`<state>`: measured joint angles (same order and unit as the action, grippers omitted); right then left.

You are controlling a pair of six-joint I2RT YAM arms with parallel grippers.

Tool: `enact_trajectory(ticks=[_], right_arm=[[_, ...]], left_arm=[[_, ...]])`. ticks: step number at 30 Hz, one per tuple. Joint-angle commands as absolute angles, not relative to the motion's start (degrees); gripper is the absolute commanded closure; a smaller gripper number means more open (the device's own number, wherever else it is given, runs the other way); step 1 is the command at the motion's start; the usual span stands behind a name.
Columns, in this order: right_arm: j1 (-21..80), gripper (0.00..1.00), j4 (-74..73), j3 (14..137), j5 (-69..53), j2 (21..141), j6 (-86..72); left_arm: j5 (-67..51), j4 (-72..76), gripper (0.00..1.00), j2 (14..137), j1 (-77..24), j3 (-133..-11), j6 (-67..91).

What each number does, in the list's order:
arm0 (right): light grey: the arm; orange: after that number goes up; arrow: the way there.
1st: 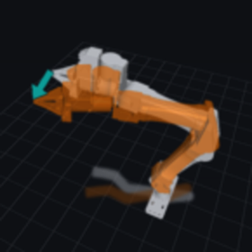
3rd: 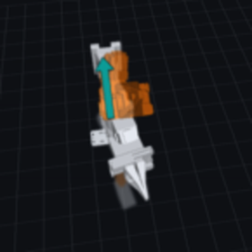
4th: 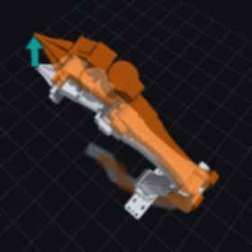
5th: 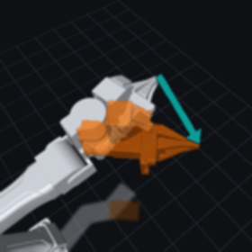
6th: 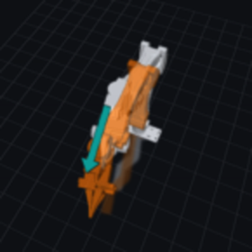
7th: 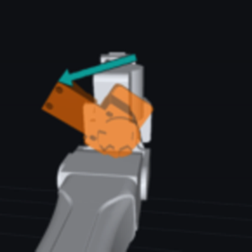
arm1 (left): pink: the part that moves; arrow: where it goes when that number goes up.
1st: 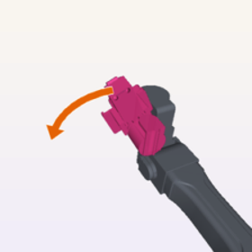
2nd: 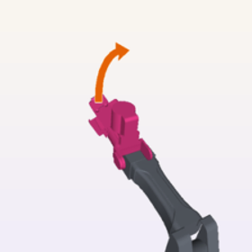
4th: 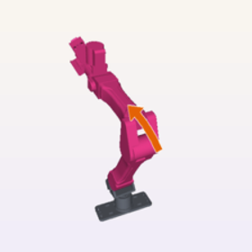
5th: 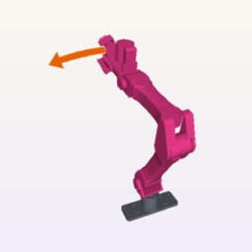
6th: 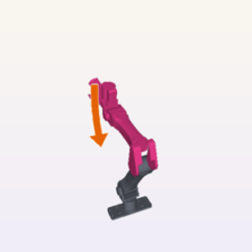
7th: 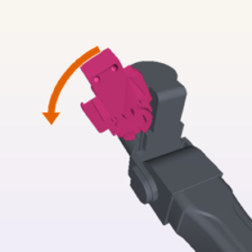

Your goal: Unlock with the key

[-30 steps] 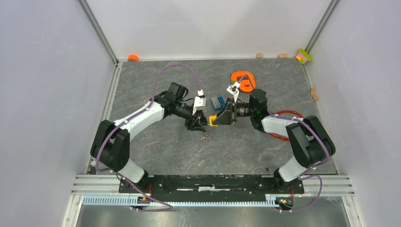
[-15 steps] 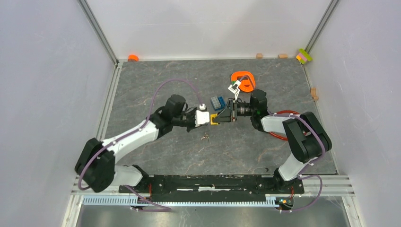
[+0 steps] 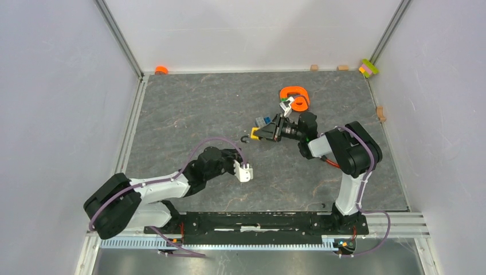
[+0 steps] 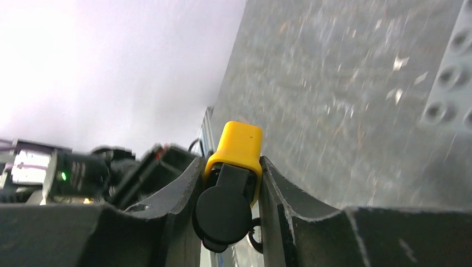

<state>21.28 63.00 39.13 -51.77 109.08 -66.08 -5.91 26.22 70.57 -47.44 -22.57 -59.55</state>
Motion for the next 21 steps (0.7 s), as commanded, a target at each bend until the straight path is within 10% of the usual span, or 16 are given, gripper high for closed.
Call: enact_trajectory(ticks=[1, 12, 21], right_arm=[[23.2, 1.0, 67.0, 46.1, -44.3, 111.3, -65.6], [24.8, 1.0, 64.5, 48.4, -47.1, 114.9, -59.5], [28.1, 1.0, 48.6, 61.6, -44.7, 119.9, -48.1]], left_arm=[[-1.0, 34.0, 0.78, 69.1, -48.1, -19.5, -67.3], [-4.6, 18.9, 0.29, 59.1, -41.3, -24.8, -49.0], [-17.8, 0.7, 0.19, 61.1, -27.3, -43.3, -27.0]])
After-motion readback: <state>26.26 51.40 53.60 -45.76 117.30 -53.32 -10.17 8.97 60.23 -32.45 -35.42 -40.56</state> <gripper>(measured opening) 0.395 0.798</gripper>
